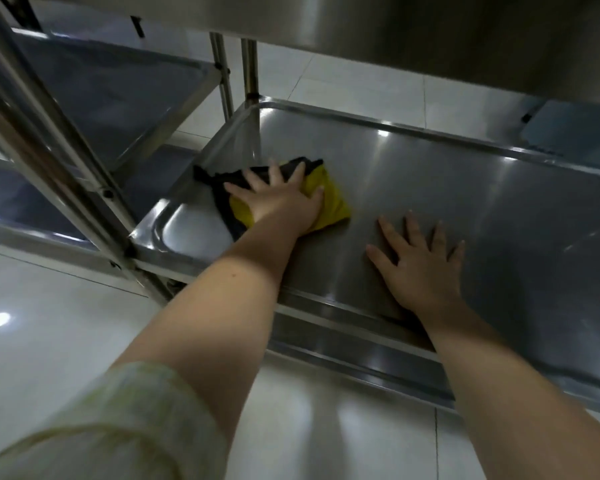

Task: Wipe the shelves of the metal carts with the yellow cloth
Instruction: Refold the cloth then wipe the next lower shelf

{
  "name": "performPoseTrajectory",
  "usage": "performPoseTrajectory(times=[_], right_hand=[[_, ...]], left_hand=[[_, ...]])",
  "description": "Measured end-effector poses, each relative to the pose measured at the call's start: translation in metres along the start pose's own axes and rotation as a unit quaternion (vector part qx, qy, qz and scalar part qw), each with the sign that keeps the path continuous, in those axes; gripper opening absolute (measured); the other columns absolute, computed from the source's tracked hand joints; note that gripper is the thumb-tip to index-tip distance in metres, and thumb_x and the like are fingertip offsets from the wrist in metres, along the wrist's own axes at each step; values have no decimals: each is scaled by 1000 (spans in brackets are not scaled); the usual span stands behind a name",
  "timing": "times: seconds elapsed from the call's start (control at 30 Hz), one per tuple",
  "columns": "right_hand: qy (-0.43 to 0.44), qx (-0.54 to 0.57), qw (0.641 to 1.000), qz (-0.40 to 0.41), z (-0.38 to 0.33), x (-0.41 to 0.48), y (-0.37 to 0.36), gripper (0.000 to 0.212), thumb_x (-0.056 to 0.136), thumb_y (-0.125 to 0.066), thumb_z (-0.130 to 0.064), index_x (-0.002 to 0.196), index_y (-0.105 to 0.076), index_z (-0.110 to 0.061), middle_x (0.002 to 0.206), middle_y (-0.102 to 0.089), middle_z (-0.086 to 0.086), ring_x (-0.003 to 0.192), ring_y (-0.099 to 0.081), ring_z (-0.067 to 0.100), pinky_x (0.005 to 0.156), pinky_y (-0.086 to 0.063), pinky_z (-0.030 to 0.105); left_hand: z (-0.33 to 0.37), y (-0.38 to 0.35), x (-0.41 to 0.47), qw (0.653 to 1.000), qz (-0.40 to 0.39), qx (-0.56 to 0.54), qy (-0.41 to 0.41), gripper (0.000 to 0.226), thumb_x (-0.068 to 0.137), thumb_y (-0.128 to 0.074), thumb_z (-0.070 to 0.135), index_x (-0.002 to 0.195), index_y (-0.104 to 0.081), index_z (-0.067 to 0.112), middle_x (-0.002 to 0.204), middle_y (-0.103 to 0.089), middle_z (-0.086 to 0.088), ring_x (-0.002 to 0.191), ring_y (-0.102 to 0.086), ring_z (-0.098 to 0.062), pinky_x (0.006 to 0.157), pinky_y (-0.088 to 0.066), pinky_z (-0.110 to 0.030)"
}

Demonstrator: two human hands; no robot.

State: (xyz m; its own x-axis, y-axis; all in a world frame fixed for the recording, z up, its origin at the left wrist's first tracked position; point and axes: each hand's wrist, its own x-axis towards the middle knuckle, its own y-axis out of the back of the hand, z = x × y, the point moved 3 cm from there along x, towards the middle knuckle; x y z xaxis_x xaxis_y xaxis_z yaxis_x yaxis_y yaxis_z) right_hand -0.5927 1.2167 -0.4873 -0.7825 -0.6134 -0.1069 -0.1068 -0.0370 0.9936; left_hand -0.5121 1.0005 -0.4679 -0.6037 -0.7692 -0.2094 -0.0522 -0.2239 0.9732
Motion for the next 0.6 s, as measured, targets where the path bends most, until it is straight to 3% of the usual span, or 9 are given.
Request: performPoseTrajectory(times=[0.1, 0.2, 0.3, 0.4, 0.5, 0.6], right_hand=[[-4, 9, 1000, -5, 2, 3, 1, 60, 92, -13, -73, 148, -1, -57, 165, 1, -9, 150, 6, 37, 115, 3, 64], [-1, 10, 1000, -14, 2, 3, 1, 61, 91, -12, -73, 149, -1, -57, 165, 0, -8, 150, 6, 36, 115, 3, 64], [5, 14, 1000, -22, -1, 2, 2, 62, 91, -12, -74, 149, 0, -56, 165, 1, -8, 150, 7, 36, 116, 5, 63], [4, 17, 1000, -12, -5, 3, 3, 63, 90, -12, -74, 149, -1, -55, 165, 1, -7, 149, 7, 37, 115, 5, 64], [0, 5, 1000, -7, -8, 3, 1, 62, 92, -12, -73, 150, 1, -54, 165, 4, -6, 149, 8, 38, 115, 4, 65], [-6, -1, 1000, -6, -6, 4, 0, 59, 93, -11, -71, 149, 2, -56, 165, 5, -8, 149, 7, 37, 115, 3, 64]], left_hand=[[11, -9, -24, 992, 6, 23, -121, 67, 89, -11, 79, 150, 5, 55, 165, 8, 4, 147, 13, -45, 106, 8, -76], [-31, -25, -71, 979, 12, 36, -200, 70, 81, -9, 85, 146, 6, 62, 164, 12, 14, 150, 14, -34, 112, 9, -70], [-97, -12, -65, 986, -36, 29, -159, 77, 70, -6, 89, 142, 11, 66, 162, 15, 18, 150, 17, -26, 114, 10, -65], [-132, -3, -42, 997, -18, 28, -63, 73, 77, -6, 86, 144, 10, 63, 164, 13, 13, 150, 12, -31, 114, 8, -68], [-92, -14, -51, 999, 3, 27, -25, 68, 86, -6, 81, 147, 12, 57, 164, 15, 7, 148, 13, -42, 109, 4, -74], [-19, -27, -76, 992, 27, 26, -120, 69, 86, -6, 80, 148, 11, 56, 164, 14, 6, 147, 14, -46, 107, 6, -76]])
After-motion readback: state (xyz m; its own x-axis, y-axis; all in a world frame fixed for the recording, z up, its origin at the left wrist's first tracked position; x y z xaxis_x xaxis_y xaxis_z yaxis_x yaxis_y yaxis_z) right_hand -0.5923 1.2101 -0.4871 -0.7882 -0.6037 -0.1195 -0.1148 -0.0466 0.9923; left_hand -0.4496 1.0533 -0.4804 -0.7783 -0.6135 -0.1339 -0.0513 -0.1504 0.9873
